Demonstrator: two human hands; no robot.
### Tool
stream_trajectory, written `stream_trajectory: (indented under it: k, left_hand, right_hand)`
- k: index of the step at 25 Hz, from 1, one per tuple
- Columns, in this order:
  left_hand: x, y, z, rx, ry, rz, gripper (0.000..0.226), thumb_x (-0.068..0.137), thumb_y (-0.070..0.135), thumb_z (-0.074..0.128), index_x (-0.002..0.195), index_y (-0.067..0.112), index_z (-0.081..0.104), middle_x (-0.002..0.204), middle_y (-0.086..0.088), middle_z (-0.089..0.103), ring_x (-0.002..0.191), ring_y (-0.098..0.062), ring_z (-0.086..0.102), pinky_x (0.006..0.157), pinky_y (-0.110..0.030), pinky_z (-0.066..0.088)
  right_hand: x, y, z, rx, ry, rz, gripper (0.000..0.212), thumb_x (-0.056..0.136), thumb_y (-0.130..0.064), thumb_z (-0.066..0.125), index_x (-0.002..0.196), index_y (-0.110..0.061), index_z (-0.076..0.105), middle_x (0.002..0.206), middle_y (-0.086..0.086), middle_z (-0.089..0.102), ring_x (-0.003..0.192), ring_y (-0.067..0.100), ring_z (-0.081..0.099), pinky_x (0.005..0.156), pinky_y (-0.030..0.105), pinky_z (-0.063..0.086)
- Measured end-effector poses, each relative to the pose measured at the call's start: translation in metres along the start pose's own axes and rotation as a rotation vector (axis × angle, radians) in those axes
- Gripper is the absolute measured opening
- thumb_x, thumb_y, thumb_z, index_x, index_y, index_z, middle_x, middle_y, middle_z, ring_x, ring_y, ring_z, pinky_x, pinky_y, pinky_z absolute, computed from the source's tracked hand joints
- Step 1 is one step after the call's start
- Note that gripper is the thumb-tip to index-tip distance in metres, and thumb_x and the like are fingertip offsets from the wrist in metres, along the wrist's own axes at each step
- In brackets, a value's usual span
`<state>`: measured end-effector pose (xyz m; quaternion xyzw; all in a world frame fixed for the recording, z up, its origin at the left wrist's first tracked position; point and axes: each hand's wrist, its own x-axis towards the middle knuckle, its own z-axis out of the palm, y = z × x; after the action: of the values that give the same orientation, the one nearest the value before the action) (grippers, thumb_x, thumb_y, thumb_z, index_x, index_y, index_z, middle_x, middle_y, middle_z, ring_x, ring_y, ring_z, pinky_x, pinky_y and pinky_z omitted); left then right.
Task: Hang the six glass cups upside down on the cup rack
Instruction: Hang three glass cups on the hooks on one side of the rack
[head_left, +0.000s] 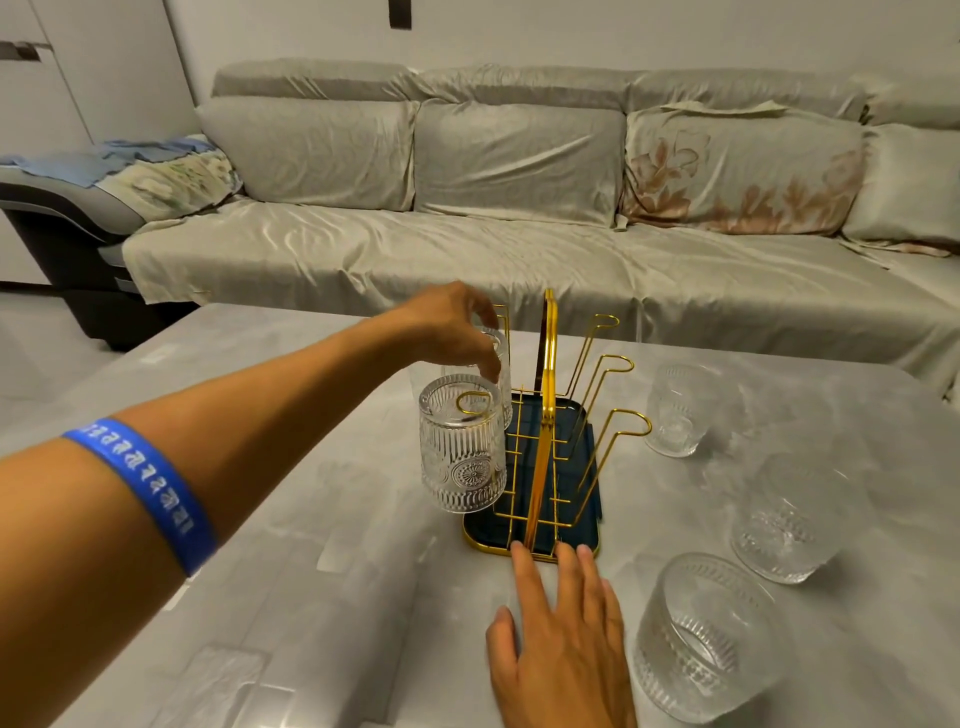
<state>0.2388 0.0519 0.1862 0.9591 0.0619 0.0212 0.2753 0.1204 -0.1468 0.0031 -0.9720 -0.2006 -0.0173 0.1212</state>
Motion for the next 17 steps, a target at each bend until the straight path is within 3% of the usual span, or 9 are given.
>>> stream_trajectory:
  k: [4,5,7,8,10,11,13,15,17]
  left_hand:
    - [-0.008,-0.005,-0.01,-0.165,-0.037,-0.011,0.067,0.07,0.045,0.077,0.127,0.018,0.052,0.114,-0.002,0.056,0.096,-0.017,0.051,0.08,-0.03,0.041]
    - [-0.011,-0.013,-0.014,-0.303,0.046,-0.021,0.061,0.073,0.052,0.071,0.121,0.018,0.056,0.107,0.0,0.057,0.092,-0.015,0.053,0.075,-0.03,0.042]
    - [-0.013,-0.039,-0.017,-0.58,0.328,-0.091,0.031,0.083,0.043,0.065,0.103,0.019,0.062,0.099,-0.004,0.064,0.086,-0.017,0.057,0.067,-0.031,0.044]
    - [-0.013,-0.055,-0.013,-0.65,0.469,-0.163,0.019,0.085,0.032,0.064,0.098,0.019,0.063,0.099,-0.008,0.066,0.085,-0.02,0.058,0.067,-0.032,0.045]
    - [-0.013,-0.088,0.005,-0.661,0.578,-0.327,0.026,0.079,0.014,0.066,0.105,0.015,0.062,0.108,-0.013,0.065,0.091,-0.024,0.058,0.074,-0.036,0.048]
    - [-0.011,-0.102,0.017,-0.658,0.556,-0.391,0.038,0.076,0.009,0.069,0.112,0.014,0.059,0.114,-0.014,0.063,0.096,-0.026,0.057,0.078,-0.038,0.049]
    - [-0.002,-0.121,0.041,-0.662,0.414,-0.438,0.061,0.073,0.007,0.075,0.128,0.015,0.049,0.125,-0.012,0.057,0.106,-0.029,0.056,0.09,-0.044,0.05]
    - [0.01,-0.13,0.066,-0.652,0.291,-0.397,0.076,0.072,0.011,0.079,0.138,0.016,0.04,0.132,-0.01,0.051,0.111,-0.028,0.054,0.096,-0.047,0.048]
    - [0.024,-0.13,0.085,-0.694,0.266,-0.351,0.074,0.071,0.023,0.08,0.135,0.017,0.043,0.133,-0.008,0.053,0.112,-0.029,0.055,0.098,-0.049,0.047]
  right_hand:
    - [0.001,0.0,-0.002,-0.016,0.0,-0.001,0.065,0.089,-0.054,0.019,0.146,-0.042,-0.008,0.16,0.005,-0.007,0.143,0.026,-0.018,0.111,0.04,-0.012]
    - [0.001,0.001,-0.003,-0.016,-0.003,-0.005,0.064,0.09,-0.054,0.019,0.147,-0.042,-0.008,0.16,0.006,-0.008,0.143,0.025,-0.018,0.111,0.04,-0.012]
    - [0.0,-0.001,-0.003,-0.019,-0.008,-0.006,0.064,0.09,-0.052,0.022,0.147,-0.042,-0.005,0.16,0.007,-0.005,0.143,0.026,-0.014,0.112,0.041,-0.009]
    - [-0.001,-0.004,-0.006,-0.031,0.0,-0.016,0.063,0.089,-0.049,0.028,0.148,-0.042,0.006,0.16,0.011,0.006,0.145,0.029,-0.004,0.113,0.044,-0.001]
    - [0.0,-0.007,-0.012,0.008,0.062,-0.004,0.062,0.074,-0.039,0.054,0.135,-0.033,0.05,0.139,0.022,0.048,0.131,0.04,0.04,0.102,0.054,0.033]
    - [0.0,-0.006,-0.011,0.039,0.102,0.002,0.061,0.061,-0.038,0.062,0.121,-0.025,0.065,0.121,0.023,0.062,0.115,0.043,0.055,0.089,0.056,0.044]
    - [0.005,-0.006,-0.006,0.01,0.149,-0.001,0.061,0.049,-0.038,0.066,0.107,-0.018,0.073,0.106,0.023,0.069,0.101,0.044,0.063,0.077,0.056,0.05]
    - [0.01,-0.006,-0.001,0.001,0.147,0.009,0.058,0.05,-0.04,0.063,0.102,-0.018,0.075,0.103,0.023,0.07,0.098,0.045,0.064,0.076,0.057,0.051]
    - [0.014,-0.004,0.007,-0.002,0.179,0.013,0.054,0.057,-0.042,0.05,0.099,-0.019,0.076,0.102,0.022,0.071,0.097,0.044,0.065,0.085,0.051,0.048]
